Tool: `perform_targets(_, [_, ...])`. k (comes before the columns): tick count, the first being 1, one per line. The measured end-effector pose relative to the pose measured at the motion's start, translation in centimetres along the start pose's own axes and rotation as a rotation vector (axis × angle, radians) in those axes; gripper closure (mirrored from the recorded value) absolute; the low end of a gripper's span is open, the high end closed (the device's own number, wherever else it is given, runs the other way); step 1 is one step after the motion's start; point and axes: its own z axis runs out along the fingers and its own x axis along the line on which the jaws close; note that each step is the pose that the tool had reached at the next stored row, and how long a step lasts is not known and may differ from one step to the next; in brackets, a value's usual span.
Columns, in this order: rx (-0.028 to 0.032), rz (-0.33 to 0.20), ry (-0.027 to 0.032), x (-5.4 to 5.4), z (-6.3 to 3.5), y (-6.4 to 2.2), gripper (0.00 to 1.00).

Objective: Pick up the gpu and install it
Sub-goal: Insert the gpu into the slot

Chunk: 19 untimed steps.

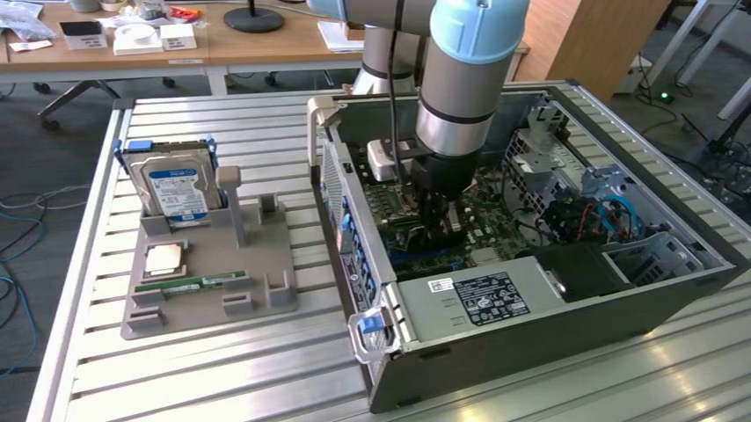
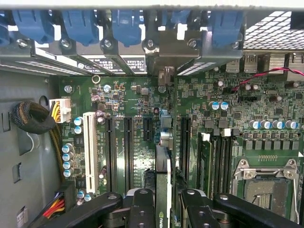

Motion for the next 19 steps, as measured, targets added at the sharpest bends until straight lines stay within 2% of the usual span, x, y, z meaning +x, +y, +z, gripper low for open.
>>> perform_targets(19, [-0.0002,0.0,-0.0003,-0.01,0.01,0.02,0.74])
